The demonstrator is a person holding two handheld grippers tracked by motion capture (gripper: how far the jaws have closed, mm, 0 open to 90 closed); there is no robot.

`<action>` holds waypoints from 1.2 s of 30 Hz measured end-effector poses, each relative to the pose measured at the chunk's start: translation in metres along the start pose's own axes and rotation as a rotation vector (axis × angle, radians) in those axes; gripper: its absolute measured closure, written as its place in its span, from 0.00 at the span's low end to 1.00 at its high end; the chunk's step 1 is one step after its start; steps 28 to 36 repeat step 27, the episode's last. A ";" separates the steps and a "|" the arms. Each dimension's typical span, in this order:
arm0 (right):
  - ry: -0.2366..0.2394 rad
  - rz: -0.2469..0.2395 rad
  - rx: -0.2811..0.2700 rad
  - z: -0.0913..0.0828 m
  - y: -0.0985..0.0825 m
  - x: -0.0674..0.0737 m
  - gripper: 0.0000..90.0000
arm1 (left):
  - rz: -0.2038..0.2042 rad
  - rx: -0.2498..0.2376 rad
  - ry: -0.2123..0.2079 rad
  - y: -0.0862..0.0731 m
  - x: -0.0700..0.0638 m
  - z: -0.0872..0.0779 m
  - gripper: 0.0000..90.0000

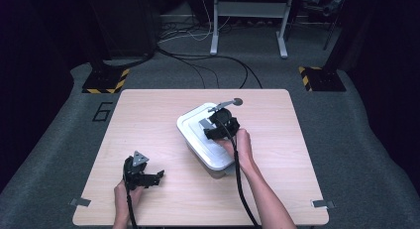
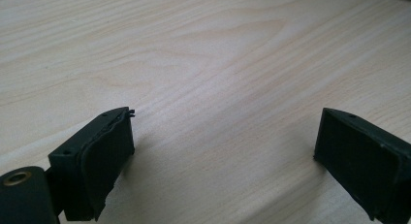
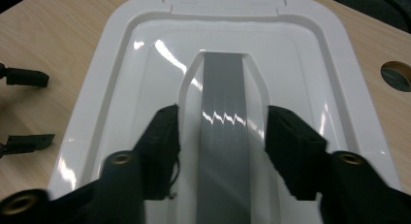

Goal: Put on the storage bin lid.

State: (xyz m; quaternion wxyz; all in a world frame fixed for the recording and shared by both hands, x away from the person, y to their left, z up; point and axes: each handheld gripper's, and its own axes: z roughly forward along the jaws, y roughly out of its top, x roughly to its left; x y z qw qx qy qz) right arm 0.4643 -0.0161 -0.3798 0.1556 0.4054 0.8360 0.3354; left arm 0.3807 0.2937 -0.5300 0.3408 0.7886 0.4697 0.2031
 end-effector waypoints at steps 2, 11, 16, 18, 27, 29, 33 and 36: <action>0.013 -0.013 -0.030 -0.008 -0.003 -0.001 0.35 | 0.000 0.000 0.000 0.000 0.000 0.000 0.07; -0.024 -0.024 -0.162 -0.059 -0.035 -0.017 0.12 | 0.001 0.000 0.000 0.000 0.000 0.000 0.07; -0.071 0.018 -0.201 -0.081 -0.074 -0.034 0.06 | 0.000 0.000 0.000 0.000 0.000 0.000 0.07; -0.094 0.041 -0.220 -0.088 -0.094 -0.041 0.06 | 0.000 0.000 0.000 0.000 0.000 0.000 0.07; -0.175 0.185 -0.150 -0.078 -0.206 -0.075 0.02 | 0.000 0.001 0.000 0.000 0.000 0.000 0.07; -0.175 0.185 -0.150 -0.078 -0.206 -0.075 0.02 | 0.000 0.001 0.000 0.000 0.000 0.000 0.07; -0.175 0.185 -0.150 -0.078 -0.206 -0.075 0.02 | 0.000 0.001 0.000 0.000 0.000 0.000 0.07; -0.175 0.185 -0.150 -0.078 -0.206 -0.075 0.02 | 0.000 0.001 0.000 0.000 0.000 0.000 0.07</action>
